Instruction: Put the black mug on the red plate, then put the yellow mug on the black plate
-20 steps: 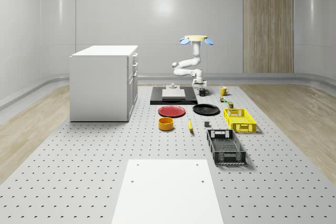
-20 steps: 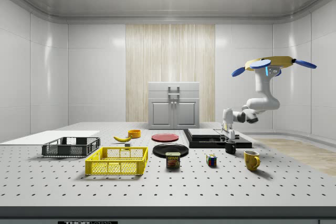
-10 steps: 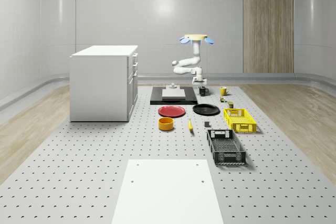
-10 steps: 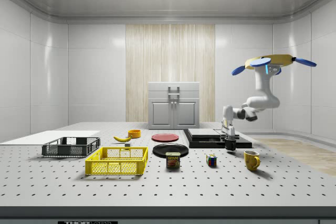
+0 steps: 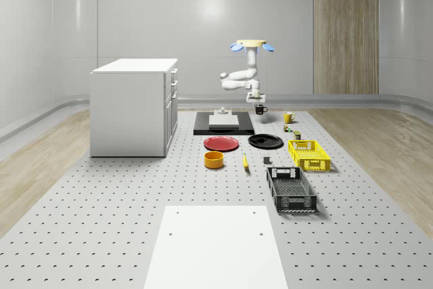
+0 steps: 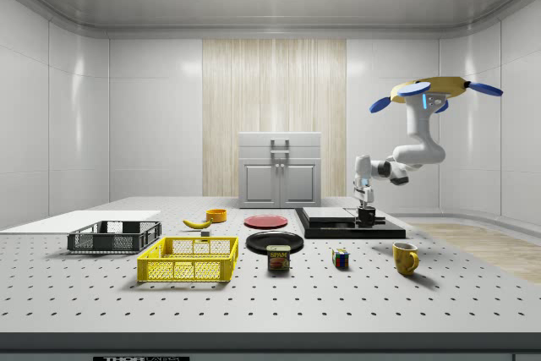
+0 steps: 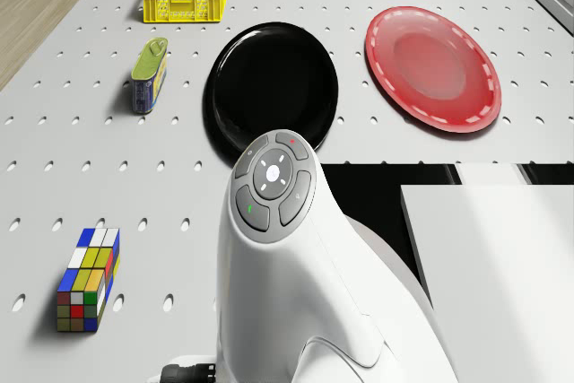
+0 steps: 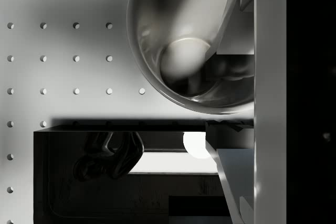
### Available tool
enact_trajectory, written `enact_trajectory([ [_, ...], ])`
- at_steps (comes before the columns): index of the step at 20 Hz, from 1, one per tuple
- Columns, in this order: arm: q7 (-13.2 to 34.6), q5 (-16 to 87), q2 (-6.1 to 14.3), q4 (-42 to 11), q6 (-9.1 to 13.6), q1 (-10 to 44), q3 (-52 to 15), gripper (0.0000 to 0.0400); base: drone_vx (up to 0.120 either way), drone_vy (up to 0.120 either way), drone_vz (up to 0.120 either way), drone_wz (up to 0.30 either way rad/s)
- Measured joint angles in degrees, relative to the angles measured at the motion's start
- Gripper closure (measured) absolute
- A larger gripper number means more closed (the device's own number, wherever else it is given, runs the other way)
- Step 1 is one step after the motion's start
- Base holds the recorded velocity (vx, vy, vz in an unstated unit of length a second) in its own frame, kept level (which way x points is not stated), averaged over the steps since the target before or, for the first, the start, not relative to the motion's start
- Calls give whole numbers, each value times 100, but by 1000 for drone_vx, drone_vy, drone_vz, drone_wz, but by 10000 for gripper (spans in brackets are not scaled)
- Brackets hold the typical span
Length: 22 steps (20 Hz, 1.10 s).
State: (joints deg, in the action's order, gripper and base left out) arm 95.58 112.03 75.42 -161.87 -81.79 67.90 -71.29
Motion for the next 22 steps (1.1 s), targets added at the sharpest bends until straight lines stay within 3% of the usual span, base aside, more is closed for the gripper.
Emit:
enact_trajectory([
  [2,12,-31,27,-2,-19,12,-24,290,120,-120,120,0],
  [22,100,-191,300,11,-260,112,-109,290,120,-120,0,0],
])
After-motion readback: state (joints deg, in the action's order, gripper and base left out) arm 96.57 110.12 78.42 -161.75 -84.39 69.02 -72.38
